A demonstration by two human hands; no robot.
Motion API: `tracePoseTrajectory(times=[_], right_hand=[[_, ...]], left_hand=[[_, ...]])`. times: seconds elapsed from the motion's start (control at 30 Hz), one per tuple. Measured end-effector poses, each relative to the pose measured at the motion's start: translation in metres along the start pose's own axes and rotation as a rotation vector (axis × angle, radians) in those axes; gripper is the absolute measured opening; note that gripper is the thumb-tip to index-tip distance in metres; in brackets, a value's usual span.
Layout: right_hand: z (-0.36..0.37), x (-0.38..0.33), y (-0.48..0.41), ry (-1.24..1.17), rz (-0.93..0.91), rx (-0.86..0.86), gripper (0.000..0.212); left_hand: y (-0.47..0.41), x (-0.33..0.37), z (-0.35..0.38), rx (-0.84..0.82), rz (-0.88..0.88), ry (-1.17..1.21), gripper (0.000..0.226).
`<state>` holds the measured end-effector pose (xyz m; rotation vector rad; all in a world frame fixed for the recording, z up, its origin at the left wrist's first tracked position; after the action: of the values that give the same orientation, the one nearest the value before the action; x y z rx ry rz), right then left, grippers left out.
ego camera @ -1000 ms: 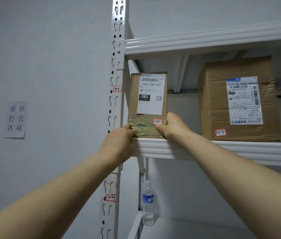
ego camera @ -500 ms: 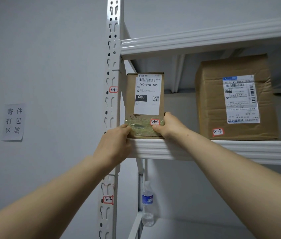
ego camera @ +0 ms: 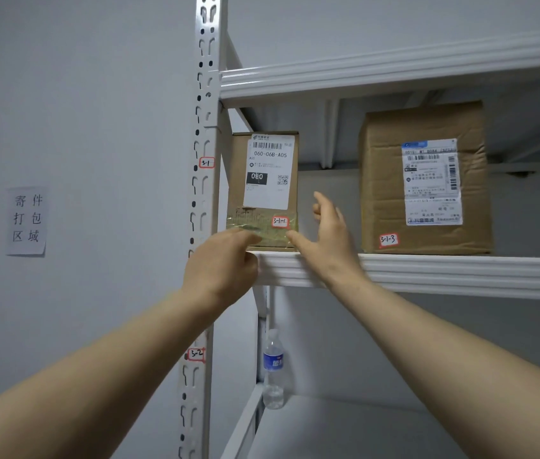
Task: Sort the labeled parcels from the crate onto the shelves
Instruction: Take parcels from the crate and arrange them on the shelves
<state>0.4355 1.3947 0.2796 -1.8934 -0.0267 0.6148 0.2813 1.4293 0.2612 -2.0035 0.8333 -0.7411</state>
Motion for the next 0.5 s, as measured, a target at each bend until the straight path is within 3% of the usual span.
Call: tracePoseTrajectory(times=[0.13,0.2,0.33,0.5], right_hand=[[-0.02,-0.001,0.05,0.044,-0.296,0.103,0.044],[-0.026,0.01,0.076,0.078,-0.301,0.06,0.035],[-0.05,0.042,0.133,0.159,-0.032,-0.042,0.028],[-0.104,0.074,0.212,0.259,0.357,-0.001,0.026]], left_hand=[[0.026,0.021,0.01,-0.065,-0.024,-0.015,0.036],[0.042,0.03,0.018,-0.12,-0.027,-0.007,0.036],[0.08,0.049,0.044,-0.272,0.001,0.04,0.037],[0.133,0.092,0.075,-0.458,0.066,0.184,0.039]])
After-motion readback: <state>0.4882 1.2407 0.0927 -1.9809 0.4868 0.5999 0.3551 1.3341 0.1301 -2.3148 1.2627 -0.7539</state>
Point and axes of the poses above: each hand's wrist, its own y-axis away from the middle knuckle, its own z-axis out of the palm, x = y × z, the point moved 4 cm from there along -y, towards the middle knuckle
